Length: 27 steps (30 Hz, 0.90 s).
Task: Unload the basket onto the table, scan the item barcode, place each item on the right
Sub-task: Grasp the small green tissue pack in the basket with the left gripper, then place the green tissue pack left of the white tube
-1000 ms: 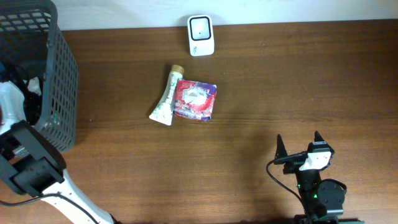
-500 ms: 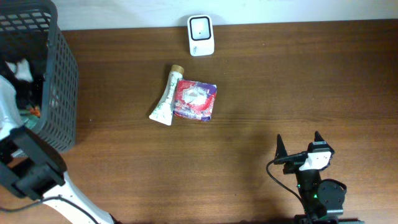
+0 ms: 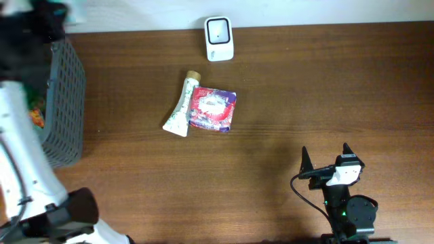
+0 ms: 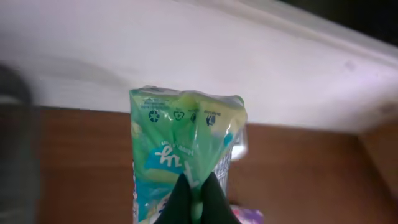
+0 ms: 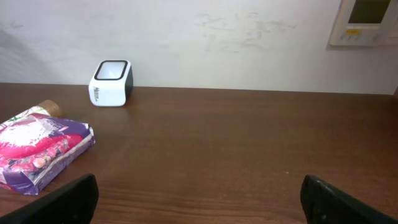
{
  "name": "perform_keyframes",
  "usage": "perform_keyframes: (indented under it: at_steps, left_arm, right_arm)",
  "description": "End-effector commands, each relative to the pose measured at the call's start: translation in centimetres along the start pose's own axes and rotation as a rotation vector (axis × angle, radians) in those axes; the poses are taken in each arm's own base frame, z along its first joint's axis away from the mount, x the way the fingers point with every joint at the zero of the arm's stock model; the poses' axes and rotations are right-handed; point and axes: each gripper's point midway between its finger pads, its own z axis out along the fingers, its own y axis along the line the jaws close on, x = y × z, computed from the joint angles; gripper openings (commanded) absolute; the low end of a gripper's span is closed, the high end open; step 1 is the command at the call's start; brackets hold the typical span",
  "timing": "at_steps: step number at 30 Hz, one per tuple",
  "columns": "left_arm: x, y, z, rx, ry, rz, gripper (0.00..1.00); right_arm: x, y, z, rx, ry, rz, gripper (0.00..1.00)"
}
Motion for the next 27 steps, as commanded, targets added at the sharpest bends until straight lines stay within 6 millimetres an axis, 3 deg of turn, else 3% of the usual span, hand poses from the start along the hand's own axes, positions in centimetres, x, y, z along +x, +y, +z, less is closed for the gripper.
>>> perform_keyframes:
  at_steps: [1,2,5,8,11,16,20,23,24,25,26,27]
  left_arm:
    - [3.2,-1.6,3.9,-0.194,0.104,0.075,0.0]
    - [4.4,-1.5,4.8,-0.25,0.145,0.09,0.0]
    - [10.6,-0.3,8.7,-0.413,0.368,0.141,0.0]
    - [16.4,0.7,13.9,-0.433,0.544,0.124,0.0]
    - [21.9,2.0,17.8,-0.444,0.699,0.13,0.0]
    - [29.3,3.2,21.8,-0.44,0.882,0.128,0.0]
    - [32.9,2.7,22.9,-0.419,0.972,0.127,0.0]
    - [33.6,2.7,22.7,-0.421,0.999,0.126,0.0]
    - [33.7,2.5,22.7,-0.409,1.004,0.119,0.08]
    - [33.9,2.1,22.7,-0.388,1.01,0.106,0.28]
    - [33.9,2.1,22.7,-0.386,1.009,0.106,0.41]
    - [33.8,2.1,22.7,-0.386,1.007,0.105,0.44]
  right_arm:
    - [0.3,0.0,0.0,0.002,0.004,0.001,0.99]
    - [0.3,0.0,0.0,0.002,0.005,0.001,0.99]
    - [0.3,0.0,0.0,0.002,0.004,0.001,0.99]
    - [0.3,0.0,0.0,0.002,0.004,0.001,0.99]
    - [0.3,0.0,0.0,0.002,0.004,0.001,0.99]
    - [0.3,0.0,0.0,0.002,0.004,0.001,0.99]
    - [0.3,0.0,0.0,0.002,0.004,0.0,0.99]
    - [0.3,0.0,0.0,0.002,0.004,0.001,0.99]
    - [0.3,0.0,0.0,0.002,0.004,0.0,0.99]
    - [0.3,0.0,0.0,0.002,0.004,0.0,0.99]
    - [0.3,0.0,0.0,0.002,0.004,0.001,0.99]
    - [0.3,0.0,0.0,0.002,0.004,0.001,0.99]
